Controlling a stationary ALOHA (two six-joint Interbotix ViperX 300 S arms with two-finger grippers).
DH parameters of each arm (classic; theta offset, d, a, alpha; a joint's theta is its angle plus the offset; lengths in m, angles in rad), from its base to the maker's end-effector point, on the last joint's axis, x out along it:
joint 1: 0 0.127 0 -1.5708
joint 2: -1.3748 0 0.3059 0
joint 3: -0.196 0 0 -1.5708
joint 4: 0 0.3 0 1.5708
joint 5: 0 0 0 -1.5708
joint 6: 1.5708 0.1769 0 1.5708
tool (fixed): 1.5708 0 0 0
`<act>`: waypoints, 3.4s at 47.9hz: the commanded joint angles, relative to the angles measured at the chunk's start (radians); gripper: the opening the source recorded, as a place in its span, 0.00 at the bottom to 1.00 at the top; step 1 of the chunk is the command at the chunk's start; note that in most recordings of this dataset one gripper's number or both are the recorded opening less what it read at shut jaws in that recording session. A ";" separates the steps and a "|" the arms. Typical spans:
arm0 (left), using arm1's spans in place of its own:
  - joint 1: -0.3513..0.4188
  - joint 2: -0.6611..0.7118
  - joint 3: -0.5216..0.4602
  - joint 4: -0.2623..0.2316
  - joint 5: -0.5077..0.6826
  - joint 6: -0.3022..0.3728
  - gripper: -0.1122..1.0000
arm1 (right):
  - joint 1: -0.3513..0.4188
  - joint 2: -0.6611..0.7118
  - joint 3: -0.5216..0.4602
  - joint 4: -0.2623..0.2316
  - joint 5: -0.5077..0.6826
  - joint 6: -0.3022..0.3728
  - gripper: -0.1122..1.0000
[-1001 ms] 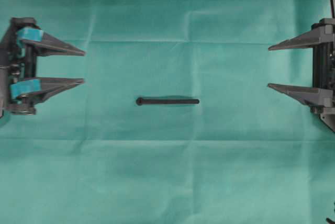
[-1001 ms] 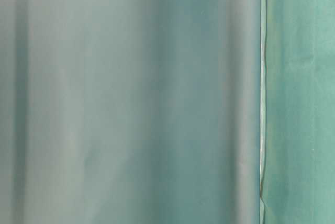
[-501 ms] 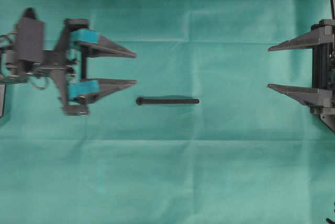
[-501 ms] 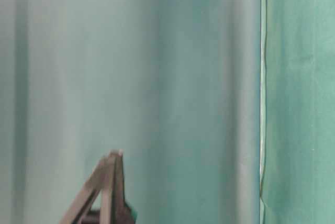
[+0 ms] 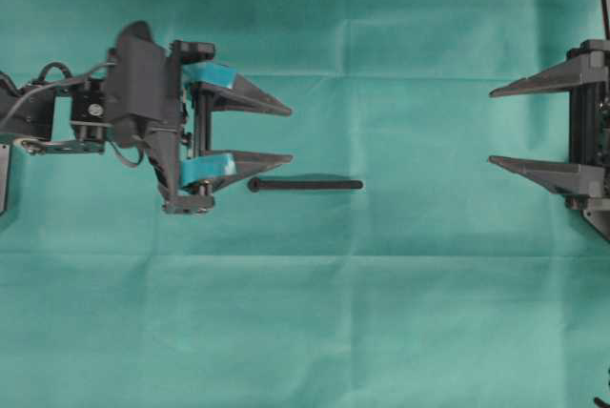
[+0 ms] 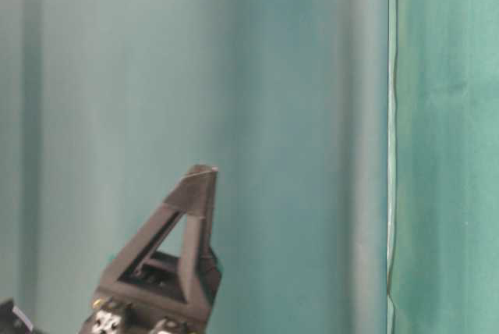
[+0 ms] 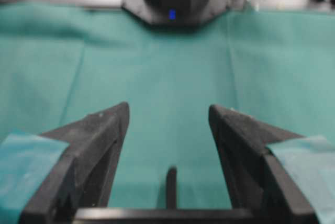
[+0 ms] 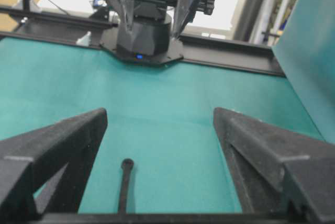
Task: Peel off the Velcro with your right arm.
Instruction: 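Move the left gripper toward the looped end of the black strap, then lower the left gripper and close it on the strap's looped end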
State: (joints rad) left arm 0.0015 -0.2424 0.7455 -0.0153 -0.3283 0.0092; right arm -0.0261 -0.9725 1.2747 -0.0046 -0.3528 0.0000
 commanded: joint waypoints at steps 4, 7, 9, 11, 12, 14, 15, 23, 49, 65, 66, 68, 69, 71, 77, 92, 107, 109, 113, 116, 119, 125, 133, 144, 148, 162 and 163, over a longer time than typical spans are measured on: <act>0.002 0.009 -0.067 -0.002 0.160 -0.002 0.67 | 0.000 0.003 -0.011 -0.002 -0.009 0.002 0.66; 0.002 0.017 -0.087 -0.002 0.235 -0.003 0.67 | -0.002 0.003 -0.009 -0.002 -0.009 0.002 0.66; 0.002 0.025 -0.104 -0.002 0.290 -0.003 0.67 | -0.002 0.003 -0.009 -0.002 -0.009 0.002 0.66; 0.002 0.029 -0.118 -0.002 0.325 -0.003 0.67 | -0.002 0.005 -0.009 -0.002 -0.009 0.000 0.66; 0.002 0.032 -0.124 -0.002 0.342 -0.003 0.67 | -0.002 0.003 -0.009 -0.002 -0.009 0.002 0.66; 0.002 0.037 -0.135 -0.002 0.367 -0.003 0.67 | -0.002 0.003 -0.009 -0.002 -0.009 0.000 0.66; 0.002 0.040 -0.140 -0.003 0.377 -0.003 0.67 | -0.002 0.005 -0.009 -0.002 -0.009 0.002 0.66; 0.000 0.064 -0.158 0.000 0.403 -0.003 0.67 | -0.002 0.005 -0.009 -0.002 -0.011 0.002 0.66; 0.003 0.186 -0.158 -0.002 0.368 0.002 0.67 | -0.002 0.008 -0.006 -0.002 -0.014 0.002 0.66; 0.006 0.276 -0.164 -0.002 0.367 -0.003 0.67 | -0.002 0.008 -0.002 -0.002 -0.018 0.003 0.66; 0.006 0.282 -0.164 -0.002 0.365 -0.005 0.67 | -0.002 0.008 -0.002 -0.002 -0.018 0.003 0.66; 0.005 0.298 -0.164 0.000 0.362 -0.005 0.67 | -0.002 0.008 -0.002 -0.002 -0.018 0.003 0.66; 0.005 0.304 -0.166 -0.002 0.359 -0.005 0.67 | -0.002 0.008 -0.002 -0.002 -0.018 0.003 0.66; 0.005 0.319 -0.167 -0.002 0.356 -0.005 0.67 | -0.002 0.008 -0.002 -0.002 -0.018 0.003 0.66; 0.005 0.350 -0.172 -0.002 0.348 -0.005 0.67 | -0.002 0.008 0.000 -0.002 -0.018 0.003 0.66; 0.005 0.407 -0.167 -0.002 0.345 -0.005 0.67 | 0.000 0.005 0.006 0.000 -0.020 0.003 0.66; 0.006 0.446 -0.170 -0.002 0.342 -0.008 0.67 | -0.002 0.003 0.015 -0.002 -0.038 0.003 0.66; 0.006 0.448 -0.169 -0.002 0.344 -0.008 0.66 | -0.002 0.003 0.015 -0.002 -0.038 0.003 0.66; 0.006 0.448 -0.167 -0.002 0.344 -0.008 0.66 | -0.002 0.003 0.017 -0.002 -0.038 0.003 0.66; 0.006 0.448 -0.167 -0.002 0.342 -0.008 0.66 | -0.002 0.003 0.017 -0.002 -0.038 0.003 0.66; 0.005 0.448 -0.169 -0.002 0.344 -0.008 0.66 | 0.000 0.003 0.017 -0.002 -0.038 0.002 0.66; 0.005 0.448 -0.167 -0.002 0.344 -0.008 0.65 | 0.000 0.003 0.018 -0.002 -0.038 0.003 0.66; 0.005 0.448 -0.167 -0.002 0.344 -0.006 0.45 | -0.002 0.003 0.021 -0.002 -0.038 0.003 0.66; 0.000 0.426 -0.166 -0.002 0.353 -0.005 0.19 | -0.002 0.003 0.025 -0.002 -0.038 0.003 0.66; 0.000 0.410 -0.166 -0.002 0.359 -0.005 0.19 | -0.002 0.003 0.026 -0.002 -0.038 0.003 0.66; 0.000 0.321 -0.164 -0.002 0.387 -0.005 0.19 | -0.002 0.000 0.020 -0.002 -0.038 0.002 0.66; 0.000 0.313 -0.164 -0.002 0.388 -0.005 0.19 | -0.002 0.000 0.018 -0.002 -0.035 0.002 0.66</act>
State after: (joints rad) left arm 0.0031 0.1304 0.5937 -0.0153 0.0552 0.0031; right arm -0.0245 -0.9741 1.3146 -0.0046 -0.3804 0.0015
